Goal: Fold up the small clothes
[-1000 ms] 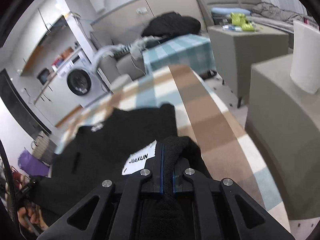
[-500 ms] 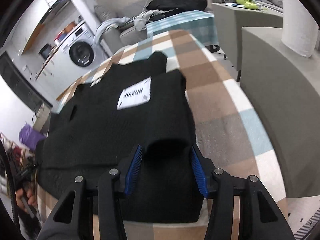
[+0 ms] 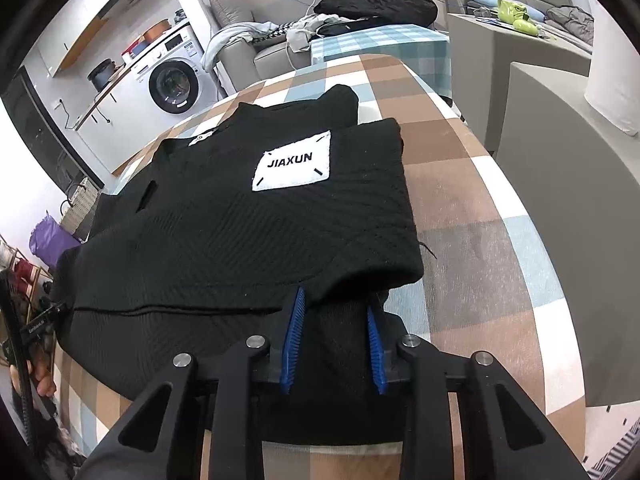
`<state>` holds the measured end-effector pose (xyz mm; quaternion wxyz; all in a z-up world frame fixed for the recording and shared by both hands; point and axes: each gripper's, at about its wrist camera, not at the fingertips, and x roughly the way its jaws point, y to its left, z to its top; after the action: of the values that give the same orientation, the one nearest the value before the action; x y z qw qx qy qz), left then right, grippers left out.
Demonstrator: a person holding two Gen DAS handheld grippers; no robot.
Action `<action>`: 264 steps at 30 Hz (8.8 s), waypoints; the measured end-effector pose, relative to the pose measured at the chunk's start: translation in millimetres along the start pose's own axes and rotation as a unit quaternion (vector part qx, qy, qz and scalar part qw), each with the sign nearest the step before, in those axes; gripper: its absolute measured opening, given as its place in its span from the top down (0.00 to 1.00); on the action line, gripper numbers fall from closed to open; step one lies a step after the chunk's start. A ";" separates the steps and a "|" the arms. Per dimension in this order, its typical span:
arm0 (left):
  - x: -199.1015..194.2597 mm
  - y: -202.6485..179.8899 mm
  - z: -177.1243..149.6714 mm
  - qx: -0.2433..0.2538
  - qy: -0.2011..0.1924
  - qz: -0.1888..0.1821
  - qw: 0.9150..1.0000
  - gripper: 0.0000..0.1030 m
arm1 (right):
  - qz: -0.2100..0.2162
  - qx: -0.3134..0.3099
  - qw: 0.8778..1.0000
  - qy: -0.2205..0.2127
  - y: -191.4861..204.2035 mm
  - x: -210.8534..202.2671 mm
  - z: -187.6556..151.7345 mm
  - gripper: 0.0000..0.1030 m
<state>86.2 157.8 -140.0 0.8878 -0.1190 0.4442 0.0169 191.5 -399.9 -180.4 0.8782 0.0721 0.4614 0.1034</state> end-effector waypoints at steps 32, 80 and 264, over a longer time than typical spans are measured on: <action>-56.4 29.5 -27.6 -0.068 -0.026 -0.004 0.997 0.70 | 0.058 0.094 0.993 -0.033 -21.1 -48.2 -35.2 0.59; 38.0 69.9 154.6 -0.125 -0.070 0.012 0.990 0.42 | 0.039 0.203 0.974 -0.089 -29.9 15.4 150.2 0.58; -55.3 -186.2 -20.1 0.109 -0.029 -0.184 0.976 0.35 | 0.180 0.094 0.978 0.041 68.4 -20.7 -43.3 0.75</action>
<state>62.2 -23.4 -71.2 0.8959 -0.1007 0.3877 -0.1922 136.4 -337.4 -173.2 0.8150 0.2321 0.4839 0.2184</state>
